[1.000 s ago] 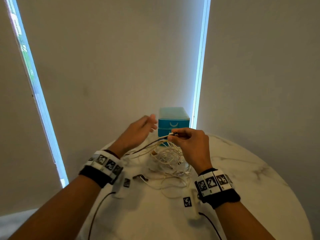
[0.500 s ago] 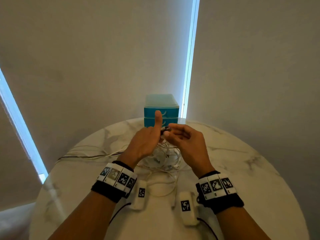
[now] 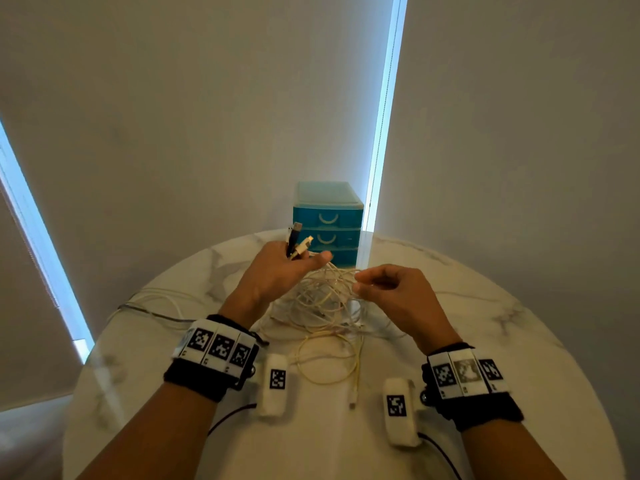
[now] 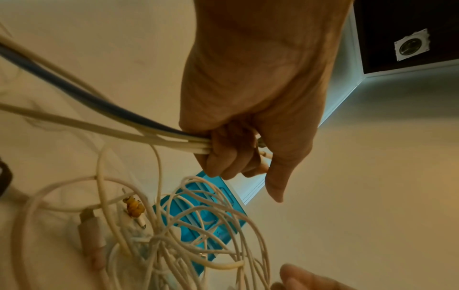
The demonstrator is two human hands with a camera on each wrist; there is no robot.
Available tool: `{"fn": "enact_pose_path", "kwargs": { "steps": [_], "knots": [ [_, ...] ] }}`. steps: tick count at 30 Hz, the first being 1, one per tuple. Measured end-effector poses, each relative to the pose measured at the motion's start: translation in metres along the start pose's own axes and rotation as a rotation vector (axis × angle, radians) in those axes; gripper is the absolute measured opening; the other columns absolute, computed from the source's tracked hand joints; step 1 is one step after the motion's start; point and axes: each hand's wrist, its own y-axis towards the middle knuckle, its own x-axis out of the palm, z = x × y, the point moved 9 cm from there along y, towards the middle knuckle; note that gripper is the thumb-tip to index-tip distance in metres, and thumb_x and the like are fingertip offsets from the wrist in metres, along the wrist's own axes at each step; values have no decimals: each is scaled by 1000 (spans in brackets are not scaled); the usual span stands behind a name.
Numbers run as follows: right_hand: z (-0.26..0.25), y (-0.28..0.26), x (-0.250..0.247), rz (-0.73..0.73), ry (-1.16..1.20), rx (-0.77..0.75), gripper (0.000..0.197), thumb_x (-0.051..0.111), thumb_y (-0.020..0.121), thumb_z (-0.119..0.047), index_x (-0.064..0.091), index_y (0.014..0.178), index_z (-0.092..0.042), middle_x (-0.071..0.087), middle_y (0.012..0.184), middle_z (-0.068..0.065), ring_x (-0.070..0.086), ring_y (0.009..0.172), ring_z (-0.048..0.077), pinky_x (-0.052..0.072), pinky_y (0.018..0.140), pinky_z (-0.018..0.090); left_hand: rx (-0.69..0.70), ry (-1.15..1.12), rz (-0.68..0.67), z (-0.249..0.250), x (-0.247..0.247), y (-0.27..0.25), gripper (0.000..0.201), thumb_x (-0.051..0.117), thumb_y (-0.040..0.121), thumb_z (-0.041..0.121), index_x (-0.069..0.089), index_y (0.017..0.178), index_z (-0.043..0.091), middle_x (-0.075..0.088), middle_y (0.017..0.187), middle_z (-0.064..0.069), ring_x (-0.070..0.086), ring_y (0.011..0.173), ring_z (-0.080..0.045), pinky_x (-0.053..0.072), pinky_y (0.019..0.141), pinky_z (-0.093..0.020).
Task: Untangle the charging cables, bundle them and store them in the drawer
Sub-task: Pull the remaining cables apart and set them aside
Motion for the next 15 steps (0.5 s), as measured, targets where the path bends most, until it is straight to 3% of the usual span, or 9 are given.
{"fn": "enact_pose_path", "kwargs": {
  "steps": [2,4,6,8,11,15],
  "knots": [
    [7,-2,4,-59,-75,37,15,93,84,-26,85,97,-26,82,89,-13,76,87,1,58,87,21,-26,-1,-16,-1,1,-2,25,81,93,43,76,84,20,75,72,17,68,66,6,50,62,-16],
    [13,-2,4,-76,-116,63,16,95,81,-27,84,93,-27,82,86,-12,74,84,1,55,81,17,-24,3,-19,-2,3,-3,25,81,95,39,71,77,23,68,60,21,61,55,9,41,53,-10],
    [17,-2,2,-65,-121,74,17,96,79,-26,85,91,-26,82,85,-11,74,81,1,52,77,16,-27,9,-10,-5,4,-3,29,82,93,39,69,73,23,65,56,19,58,52,8,41,55,-13],
    [22,-1,-1,-48,-105,87,15,95,80,-24,85,91,-26,82,86,-11,75,84,2,53,80,19,-38,14,5,-8,2,-2,29,82,92,42,71,73,22,64,55,19,56,51,8,41,57,-20],
    [27,-1,-8,15,-49,112,13,94,81,-22,84,90,-25,82,86,-11,76,89,6,57,87,25,-31,34,3,-9,2,-1,28,82,93,41,73,76,21,63,53,20,56,50,9,39,52,-16],
    [27,-2,-21,137,20,97,8,90,86,-26,85,92,-24,82,84,-8,76,86,10,59,82,28,-28,44,-6,-10,4,-1,27,82,93,41,77,84,16,66,56,20,57,51,10,40,53,-16]
  ]
}}
